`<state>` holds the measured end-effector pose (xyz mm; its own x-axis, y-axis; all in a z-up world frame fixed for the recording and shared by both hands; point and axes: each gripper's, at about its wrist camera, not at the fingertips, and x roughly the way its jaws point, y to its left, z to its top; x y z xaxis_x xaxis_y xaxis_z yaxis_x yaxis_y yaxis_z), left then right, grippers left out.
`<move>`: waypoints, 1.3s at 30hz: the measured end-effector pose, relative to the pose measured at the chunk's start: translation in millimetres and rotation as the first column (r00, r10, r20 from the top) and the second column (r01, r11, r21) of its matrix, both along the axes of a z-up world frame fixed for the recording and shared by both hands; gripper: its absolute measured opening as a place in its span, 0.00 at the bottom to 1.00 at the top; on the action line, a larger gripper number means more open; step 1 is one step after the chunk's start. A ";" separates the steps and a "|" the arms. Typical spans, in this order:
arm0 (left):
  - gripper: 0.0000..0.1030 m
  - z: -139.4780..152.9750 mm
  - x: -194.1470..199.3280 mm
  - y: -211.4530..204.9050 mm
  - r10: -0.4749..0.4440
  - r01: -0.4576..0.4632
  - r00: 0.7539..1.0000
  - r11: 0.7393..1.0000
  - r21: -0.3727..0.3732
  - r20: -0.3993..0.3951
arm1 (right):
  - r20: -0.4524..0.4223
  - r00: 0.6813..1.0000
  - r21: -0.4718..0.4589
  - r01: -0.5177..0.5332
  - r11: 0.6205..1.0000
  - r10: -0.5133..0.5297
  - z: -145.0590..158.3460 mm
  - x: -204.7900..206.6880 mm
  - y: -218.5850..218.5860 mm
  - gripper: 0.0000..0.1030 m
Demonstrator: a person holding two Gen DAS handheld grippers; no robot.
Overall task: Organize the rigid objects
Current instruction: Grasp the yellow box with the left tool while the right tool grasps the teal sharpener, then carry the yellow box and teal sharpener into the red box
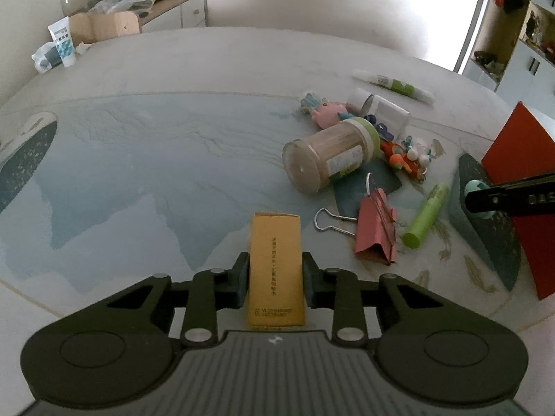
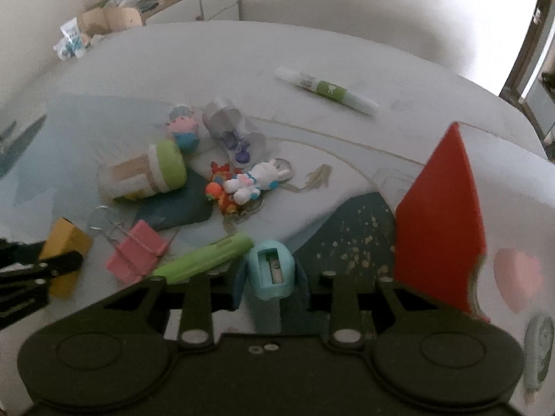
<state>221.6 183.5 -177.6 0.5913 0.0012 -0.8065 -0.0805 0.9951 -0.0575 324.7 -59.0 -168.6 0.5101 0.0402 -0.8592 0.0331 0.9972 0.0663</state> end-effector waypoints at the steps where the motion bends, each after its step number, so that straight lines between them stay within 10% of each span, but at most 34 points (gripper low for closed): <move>1: 0.29 0.4 -0.6 -0.1 0.000 0.000 1.000 1.000 -0.002 -0.002 | 0.006 1.000 0.006 0.003 1.000 -0.003 3.2 -3.4 0.2 0.29; 21: 0.29 53.6 -21.9 -24.3 -0.025 0.025 0.999 1.000 -0.001 0.045 | 0.136 0.990 0.103 0.014 0.995 -0.028 84.6 -78.5 -27.0 0.29; 39: 0.29 112.7 -7.8 -126.3 -0.128 0.129 0.985 0.992 0.002 0.116 | 0.192 0.974 0.129 0.098 0.987 -0.121 107.2 -128.8 -122.9 0.29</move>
<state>213.8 57.1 -64.9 0.6752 -0.0850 -0.7327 0.0553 0.9964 -0.0647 195.9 -181.8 -61.4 0.6770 0.0693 -0.7327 0.1159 0.9731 0.1991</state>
